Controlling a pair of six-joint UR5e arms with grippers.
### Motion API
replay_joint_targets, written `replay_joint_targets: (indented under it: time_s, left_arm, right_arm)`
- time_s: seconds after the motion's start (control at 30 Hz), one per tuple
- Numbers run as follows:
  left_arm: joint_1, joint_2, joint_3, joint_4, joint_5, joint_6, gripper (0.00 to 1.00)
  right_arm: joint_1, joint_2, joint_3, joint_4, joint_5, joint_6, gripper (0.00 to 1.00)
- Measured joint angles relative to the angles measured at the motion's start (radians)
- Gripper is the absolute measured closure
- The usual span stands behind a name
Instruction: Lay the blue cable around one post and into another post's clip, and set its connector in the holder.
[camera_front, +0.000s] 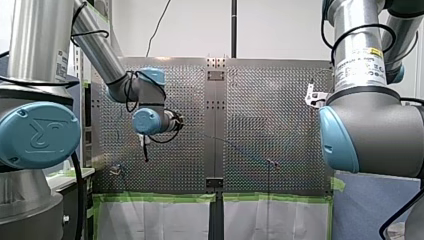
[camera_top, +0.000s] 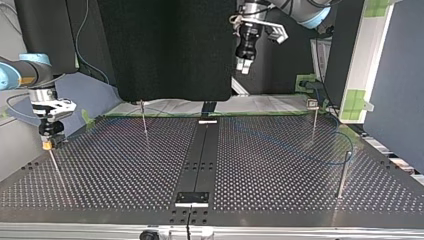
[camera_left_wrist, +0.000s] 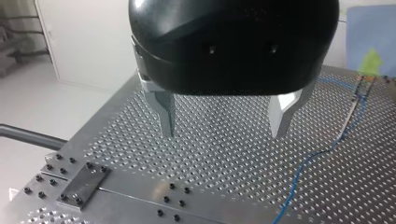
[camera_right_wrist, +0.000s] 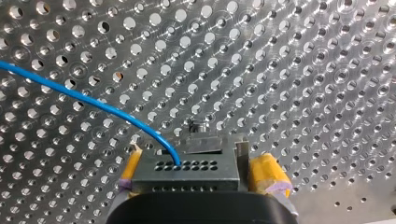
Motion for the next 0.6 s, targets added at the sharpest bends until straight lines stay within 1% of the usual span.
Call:
replay_joint_targets:
  time_s: [0.17,0.6]
  left_arm:
    - [0.001,0.0,0.006,0.001,0.01,0.0,0.0]
    - [0.002,0.0,0.006,0.0,0.011,0.001,0.0]
  right_arm:
    - [0.0,0.0,0.0,0.0,0.0,0.0,0.0]
    - [0.0,0.0,0.0,0.0,0.0,0.0,0.0]
